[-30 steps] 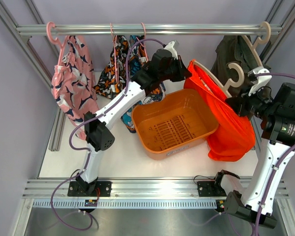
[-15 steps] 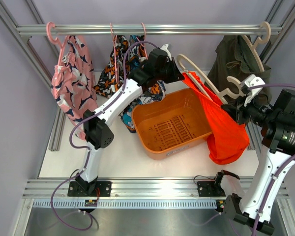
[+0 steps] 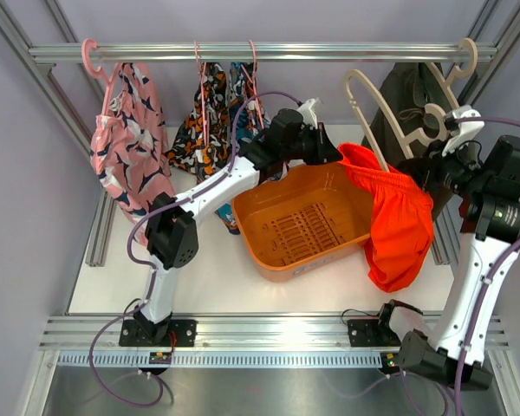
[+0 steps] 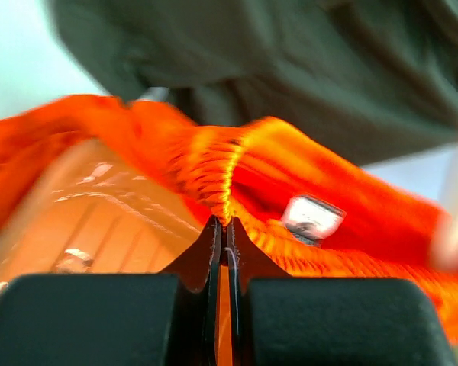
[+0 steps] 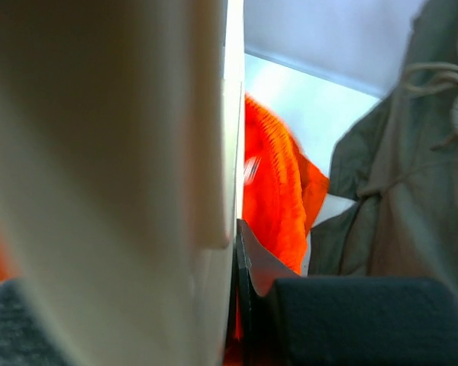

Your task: Remove the shorts from the hanger

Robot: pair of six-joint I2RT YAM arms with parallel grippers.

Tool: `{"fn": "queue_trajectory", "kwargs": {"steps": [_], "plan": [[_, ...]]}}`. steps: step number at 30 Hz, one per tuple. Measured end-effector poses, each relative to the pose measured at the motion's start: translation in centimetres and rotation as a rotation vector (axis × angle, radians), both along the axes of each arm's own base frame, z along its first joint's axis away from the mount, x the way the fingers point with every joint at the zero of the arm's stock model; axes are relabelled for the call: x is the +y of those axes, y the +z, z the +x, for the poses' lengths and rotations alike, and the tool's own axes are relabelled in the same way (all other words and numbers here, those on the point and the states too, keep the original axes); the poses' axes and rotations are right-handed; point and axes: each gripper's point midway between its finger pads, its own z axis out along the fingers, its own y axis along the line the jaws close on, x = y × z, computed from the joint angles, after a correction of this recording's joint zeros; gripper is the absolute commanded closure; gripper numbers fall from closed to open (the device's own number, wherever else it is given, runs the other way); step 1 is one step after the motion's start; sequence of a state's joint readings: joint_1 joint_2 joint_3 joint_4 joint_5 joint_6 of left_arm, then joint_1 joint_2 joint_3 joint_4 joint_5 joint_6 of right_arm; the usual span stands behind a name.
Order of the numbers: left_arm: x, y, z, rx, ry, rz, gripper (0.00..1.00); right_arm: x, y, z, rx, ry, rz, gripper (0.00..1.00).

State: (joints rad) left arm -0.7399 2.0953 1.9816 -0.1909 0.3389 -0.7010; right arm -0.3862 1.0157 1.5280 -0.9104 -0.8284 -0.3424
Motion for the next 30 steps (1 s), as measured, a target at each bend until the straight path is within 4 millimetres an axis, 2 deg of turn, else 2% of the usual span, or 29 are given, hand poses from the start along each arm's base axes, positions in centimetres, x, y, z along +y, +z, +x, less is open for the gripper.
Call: {"fn": "queue_trajectory", "kwargs": {"steps": [5,9,11,16,18,23,26,30], "plan": [[-3.2,1.9,-3.6,-0.079,-0.124,-0.077,1.0,-1.8,-1.1,3.1,0.066,-0.061,0.042,1.0],[-5.5,3.8,-6.8,-0.129,-0.22,-0.138,1.0,-2.9,-1.3,5.0,0.078,-0.097,0.052,1.0],[-6.6,4.5,-8.7,-0.14,-0.268,-0.157,1.0,-3.2,-1.1,5.5,0.078,-0.108,0.06,1.0],[-9.4,6.4,-14.2,-0.171,-0.399,-0.213,1.0,-4.1,1.1,7.7,0.029,-0.139,0.065,1.0],[-10.5,6.4,-16.0,-0.176,-0.438,-0.225,1.0,-4.4,1.7,8.7,0.02,-0.155,0.062,1.0],[-12.6,4.3,-19.6,-0.151,-0.515,-0.212,1.0,-4.1,2.3,11.8,0.031,-0.168,0.067,1.0],[-13.1,3.5,-20.2,-0.139,-0.53,-0.201,0.98,-4.4,2.4,13.8,0.039,-0.181,0.071,1.0],[-13.1,3.3,-20.2,-0.155,-0.531,-0.2,0.92,-4.7,2.6,15.7,0.043,-0.205,0.063,1.0]]}}
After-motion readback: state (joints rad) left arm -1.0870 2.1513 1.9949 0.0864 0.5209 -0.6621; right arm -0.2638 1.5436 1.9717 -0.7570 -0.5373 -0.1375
